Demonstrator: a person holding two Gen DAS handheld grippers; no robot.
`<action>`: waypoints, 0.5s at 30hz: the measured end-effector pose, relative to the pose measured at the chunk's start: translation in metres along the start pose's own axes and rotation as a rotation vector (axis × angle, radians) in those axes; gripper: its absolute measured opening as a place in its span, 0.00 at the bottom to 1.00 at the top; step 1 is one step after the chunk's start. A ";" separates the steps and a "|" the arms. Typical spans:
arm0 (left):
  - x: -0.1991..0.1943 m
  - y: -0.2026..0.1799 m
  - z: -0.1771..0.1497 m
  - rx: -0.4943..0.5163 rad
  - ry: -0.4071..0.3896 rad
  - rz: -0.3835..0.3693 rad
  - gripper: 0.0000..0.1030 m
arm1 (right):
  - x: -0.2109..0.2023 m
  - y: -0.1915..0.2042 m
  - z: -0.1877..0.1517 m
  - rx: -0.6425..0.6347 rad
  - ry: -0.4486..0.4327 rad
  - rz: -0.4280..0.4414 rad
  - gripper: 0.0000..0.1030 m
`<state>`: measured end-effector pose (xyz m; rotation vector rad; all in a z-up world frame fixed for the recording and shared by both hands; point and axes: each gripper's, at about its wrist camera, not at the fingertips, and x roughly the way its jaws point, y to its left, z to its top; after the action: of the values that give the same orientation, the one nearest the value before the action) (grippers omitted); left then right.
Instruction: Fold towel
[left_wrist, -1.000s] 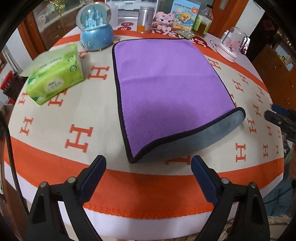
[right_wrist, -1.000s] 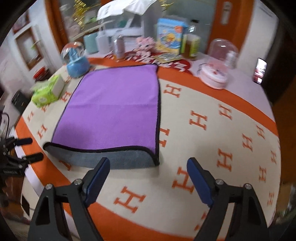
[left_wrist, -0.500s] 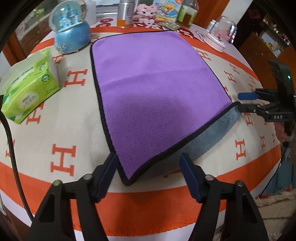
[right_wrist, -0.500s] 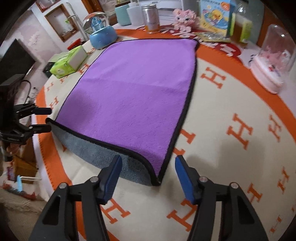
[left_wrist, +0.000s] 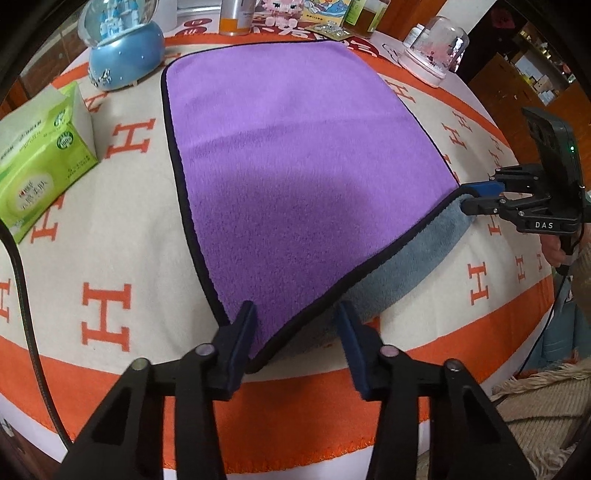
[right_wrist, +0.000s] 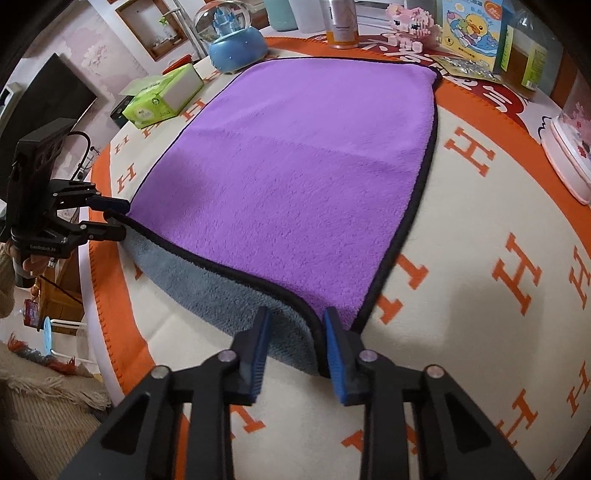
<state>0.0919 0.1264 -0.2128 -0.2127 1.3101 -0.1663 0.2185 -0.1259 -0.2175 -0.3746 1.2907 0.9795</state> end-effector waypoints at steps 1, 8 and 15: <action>0.001 0.000 -0.001 -0.001 0.002 -0.001 0.39 | 0.000 0.000 0.000 0.003 0.002 0.001 0.22; 0.002 -0.003 -0.001 0.004 0.011 0.007 0.28 | -0.001 0.000 -0.002 0.008 -0.005 -0.020 0.09; 0.001 0.000 0.000 -0.061 0.015 0.036 0.09 | -0.007 0.005 -0.007 0.020 -0.031 -0.053 0.05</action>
<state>0.0921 0.1266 -0.2134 -0.2394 1.3340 -0.0976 0.2102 -0.1306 -0.2112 -0.3757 1.2559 0.9236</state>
